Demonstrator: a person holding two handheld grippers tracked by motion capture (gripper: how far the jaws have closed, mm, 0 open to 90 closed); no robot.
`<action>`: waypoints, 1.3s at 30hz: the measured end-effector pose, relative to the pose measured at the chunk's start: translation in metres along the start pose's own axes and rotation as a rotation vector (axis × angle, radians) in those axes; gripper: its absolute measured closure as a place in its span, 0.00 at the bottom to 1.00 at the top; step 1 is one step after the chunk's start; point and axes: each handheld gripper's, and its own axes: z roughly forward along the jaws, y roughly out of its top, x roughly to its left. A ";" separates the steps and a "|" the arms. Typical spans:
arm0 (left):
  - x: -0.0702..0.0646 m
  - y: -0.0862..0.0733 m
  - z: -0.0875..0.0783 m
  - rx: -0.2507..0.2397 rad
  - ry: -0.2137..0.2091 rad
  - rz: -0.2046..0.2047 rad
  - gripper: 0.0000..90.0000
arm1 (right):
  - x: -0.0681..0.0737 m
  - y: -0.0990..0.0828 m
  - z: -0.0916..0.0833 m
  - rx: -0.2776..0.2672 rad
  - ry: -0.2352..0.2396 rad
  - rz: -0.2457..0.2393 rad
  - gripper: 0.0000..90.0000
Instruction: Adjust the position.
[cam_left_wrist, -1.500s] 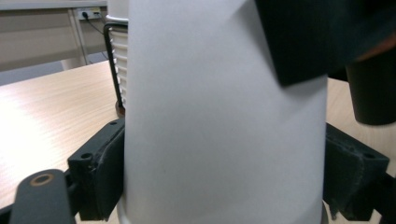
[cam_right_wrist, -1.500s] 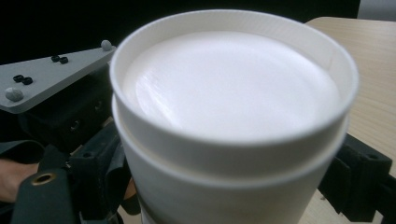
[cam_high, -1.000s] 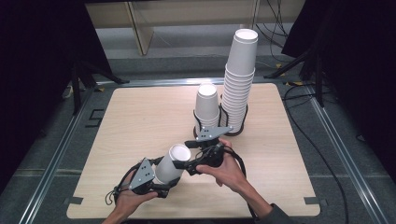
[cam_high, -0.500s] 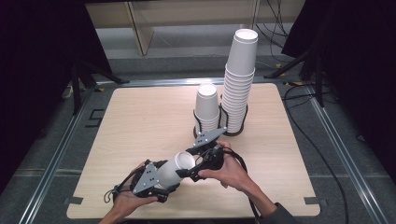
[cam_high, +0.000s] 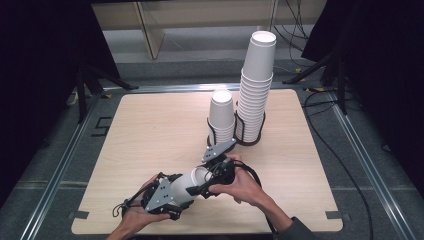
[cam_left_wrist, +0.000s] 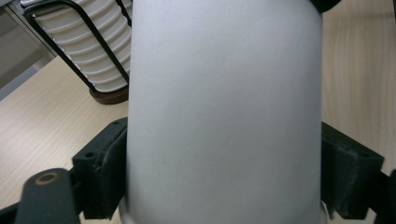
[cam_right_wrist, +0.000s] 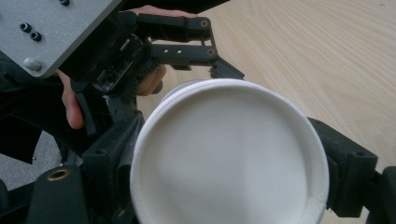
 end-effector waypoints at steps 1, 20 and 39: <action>0.001 -0.001 0.000 -0.014 -0.001 -0.008 0.14 | -0.001 0.000 -0.001 -0.007 -0.003 0.002 0.24; 0.009 -0.003 -0.008 -0.271 0.034 -0.137 0.01 | -0.012 0.004 -0.025 -0.182 0.094 0.112 0.27; 0.008 0.000 -0.011 -0.296 0.041 -0.142 0.05 | -0.012 0.005 -0.024 -0.222 0.153 0.149 0.27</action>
